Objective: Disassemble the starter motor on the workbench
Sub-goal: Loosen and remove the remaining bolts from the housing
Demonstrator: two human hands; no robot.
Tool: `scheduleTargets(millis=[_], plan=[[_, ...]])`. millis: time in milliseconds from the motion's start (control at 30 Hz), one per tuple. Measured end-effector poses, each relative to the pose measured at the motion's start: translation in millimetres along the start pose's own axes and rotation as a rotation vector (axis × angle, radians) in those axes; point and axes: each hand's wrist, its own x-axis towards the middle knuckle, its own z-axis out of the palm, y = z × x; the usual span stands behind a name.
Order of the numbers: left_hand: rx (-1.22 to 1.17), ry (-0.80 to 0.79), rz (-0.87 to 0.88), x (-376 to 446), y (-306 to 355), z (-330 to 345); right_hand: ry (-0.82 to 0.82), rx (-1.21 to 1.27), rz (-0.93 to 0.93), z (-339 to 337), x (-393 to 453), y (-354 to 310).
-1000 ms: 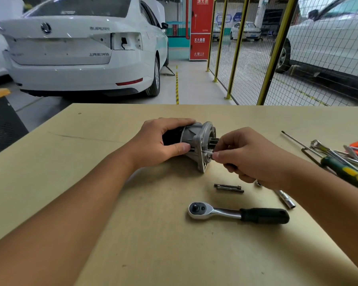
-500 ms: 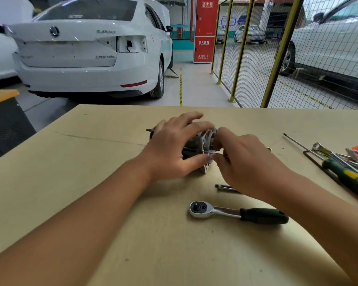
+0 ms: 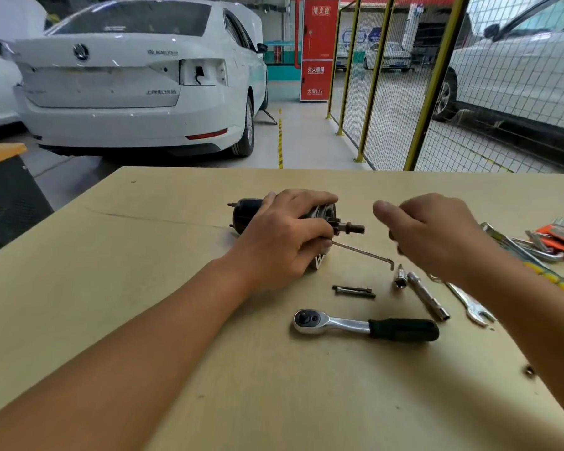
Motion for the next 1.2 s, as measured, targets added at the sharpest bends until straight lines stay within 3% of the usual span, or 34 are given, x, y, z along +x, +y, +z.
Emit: scheduleTargets(millis=[133,267,433,800,967,1100,1200], plan=[[-0.014,0.035,-0.012,-2,0,1,-0.291,0.235,0.304,-10,-1,1],[-0.015,0.057,-0.010,-4,-2,1,-0.372,0.462,0.495,-13,-13,9],[-0.008,0.085,-0.005,-4,-4,4,-0.529,0.598,0.594,-4,-20,13],[-0.026,0.101,-0.033,-5,-4,7,-0.591,1.518,0.882,5,-23,2],[-0.014,0.115,-0.034,-4,-3,7,-0.650,1.637,0.867,9,-26,-4],[-0.025,0.102,-0.035,-5,-4,5,-0.594,1.628,0.866,12,-28,-7],[0.002,0.028,-0.136,-8,-13,-2,-0.536,1.520,0.802,14,-28,-5]])
